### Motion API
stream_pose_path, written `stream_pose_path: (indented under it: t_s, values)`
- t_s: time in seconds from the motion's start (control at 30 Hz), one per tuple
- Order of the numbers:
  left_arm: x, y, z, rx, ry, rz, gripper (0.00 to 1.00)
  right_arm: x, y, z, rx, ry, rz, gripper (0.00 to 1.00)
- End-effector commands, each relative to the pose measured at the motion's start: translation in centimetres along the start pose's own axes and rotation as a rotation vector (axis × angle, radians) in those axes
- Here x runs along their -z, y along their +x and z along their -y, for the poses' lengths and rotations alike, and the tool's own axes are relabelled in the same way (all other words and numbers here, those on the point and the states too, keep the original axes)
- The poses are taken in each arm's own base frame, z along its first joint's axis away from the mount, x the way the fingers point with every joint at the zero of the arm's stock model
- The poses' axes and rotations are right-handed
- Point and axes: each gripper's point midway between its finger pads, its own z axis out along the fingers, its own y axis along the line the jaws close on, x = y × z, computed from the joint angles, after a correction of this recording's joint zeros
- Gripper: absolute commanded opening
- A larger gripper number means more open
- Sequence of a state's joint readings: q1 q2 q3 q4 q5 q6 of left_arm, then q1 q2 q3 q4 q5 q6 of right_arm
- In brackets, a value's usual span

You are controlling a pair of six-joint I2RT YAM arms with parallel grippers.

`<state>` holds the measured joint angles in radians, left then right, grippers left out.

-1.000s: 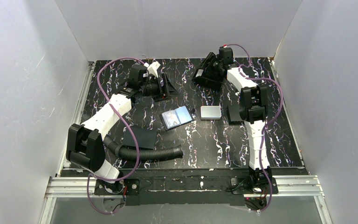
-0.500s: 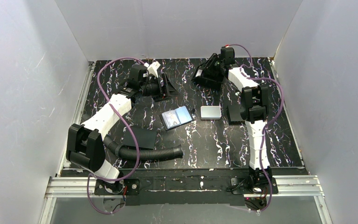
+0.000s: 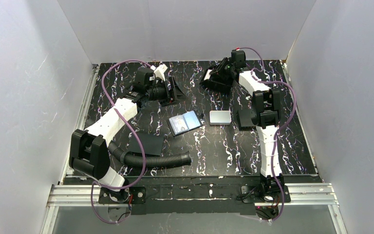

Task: Put the credit cards into the card holder
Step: Pick up the credit card from the storage box.

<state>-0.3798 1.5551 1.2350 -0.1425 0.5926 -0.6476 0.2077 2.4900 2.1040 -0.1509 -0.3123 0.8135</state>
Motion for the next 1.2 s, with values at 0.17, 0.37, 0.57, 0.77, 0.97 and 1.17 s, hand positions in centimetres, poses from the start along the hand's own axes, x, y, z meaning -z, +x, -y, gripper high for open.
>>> stream_pose_path:
  t_s: [0.17,0.37,0.57,0.77,0.97,1.17]
  values:
    - [0.8,-0.7,1.9,-0.036,0.053,0.018,0.64,0.5,-1.8,-1.4,0.012,-0.051,0.043,0.24]
    - [0.7,-0.7,2.0,-0.036,0.056,0.017,0.64,1.4,-2.5,-1.7,0.013,-0.059,0.06,0.22]
    - [0.6,-0.8,2.0,-0.031,0.063,0.014,0.64,1.7,-2.8,-2.0,0.01,-0.072,0.063,0.2]
    - [0.6,-0.7,2.0,-0.031,0.064,0.013,0.64,1.8,-2.9,-2.5,0.014,-0.099,0.06,0.2]
    - [0.5,-0.8,2.1,-0.03,0.067,0.013,0.64,2.0,-3.1,-3.1,0.02,-0.117,0.064,0.22]
    - [0.5,-0.7,2.0,-0.027,0.069,0.011,0.64,2.1,-3.1,-3.4,0.018,-0.125,0.06,0.23]
